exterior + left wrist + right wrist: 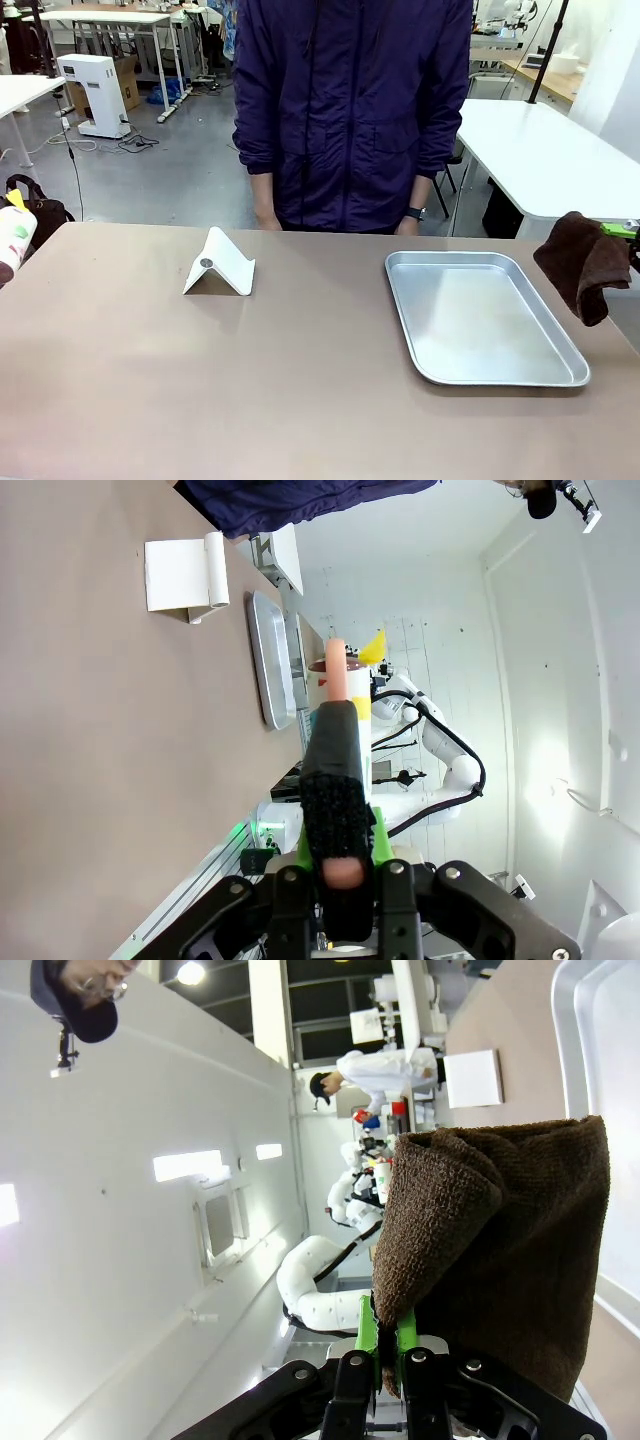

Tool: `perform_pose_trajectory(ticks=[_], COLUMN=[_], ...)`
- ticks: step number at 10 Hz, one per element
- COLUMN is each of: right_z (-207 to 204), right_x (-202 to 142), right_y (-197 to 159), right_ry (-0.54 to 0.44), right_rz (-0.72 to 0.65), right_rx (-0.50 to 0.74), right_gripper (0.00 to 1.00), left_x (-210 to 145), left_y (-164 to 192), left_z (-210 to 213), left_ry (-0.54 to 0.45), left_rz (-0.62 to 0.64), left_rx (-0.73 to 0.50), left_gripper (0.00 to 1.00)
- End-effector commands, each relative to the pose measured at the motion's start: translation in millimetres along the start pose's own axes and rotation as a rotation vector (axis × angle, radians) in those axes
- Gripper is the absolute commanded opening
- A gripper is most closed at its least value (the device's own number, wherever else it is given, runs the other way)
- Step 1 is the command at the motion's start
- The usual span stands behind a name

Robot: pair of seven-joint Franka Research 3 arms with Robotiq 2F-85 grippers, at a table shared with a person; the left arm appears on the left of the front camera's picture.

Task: Clean the surface of the table.
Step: Return the Lint Roller and towel to their original positions.

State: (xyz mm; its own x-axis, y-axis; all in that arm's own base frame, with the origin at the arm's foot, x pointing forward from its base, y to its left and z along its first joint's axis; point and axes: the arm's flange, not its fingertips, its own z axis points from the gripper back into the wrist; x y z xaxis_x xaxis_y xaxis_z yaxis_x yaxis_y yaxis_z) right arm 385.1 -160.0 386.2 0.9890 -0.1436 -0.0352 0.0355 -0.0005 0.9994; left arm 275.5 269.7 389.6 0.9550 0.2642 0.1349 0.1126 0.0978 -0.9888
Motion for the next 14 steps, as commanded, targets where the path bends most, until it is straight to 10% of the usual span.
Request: perform_pose_trajectory(ticks=[1,5,9,14], right_z=[0.3,-56.5,-179.8,-343.7], right_x=[1.3,13.3,32.2,47.4], right_y=[5.4,24.6,53.6,20.1], right_ry=[0.007,0.031,0.035,0.127], right_rz=[-0.003,0.031,0.101,0.138], right_rx=[0.001,-0.061,-0.124,-0.301], right_gripper=[0.07,0.07,0.07,0.07], left_x=[1.6,21.1,62.5,104.3], left_y=[-6.2,-35.8,-117.3,-150.3], left_z=[-0.9,-48.6,-185.5,-330.0], left_ry=[-0.01,0.048,0.233,0.214], left_rz=[0.011,-0.034,-0.045,-0.065], left_rx=[-0.004,-0.023,0.186,0.505], left_gripper=[0.22,0.22,0.22,0.22])
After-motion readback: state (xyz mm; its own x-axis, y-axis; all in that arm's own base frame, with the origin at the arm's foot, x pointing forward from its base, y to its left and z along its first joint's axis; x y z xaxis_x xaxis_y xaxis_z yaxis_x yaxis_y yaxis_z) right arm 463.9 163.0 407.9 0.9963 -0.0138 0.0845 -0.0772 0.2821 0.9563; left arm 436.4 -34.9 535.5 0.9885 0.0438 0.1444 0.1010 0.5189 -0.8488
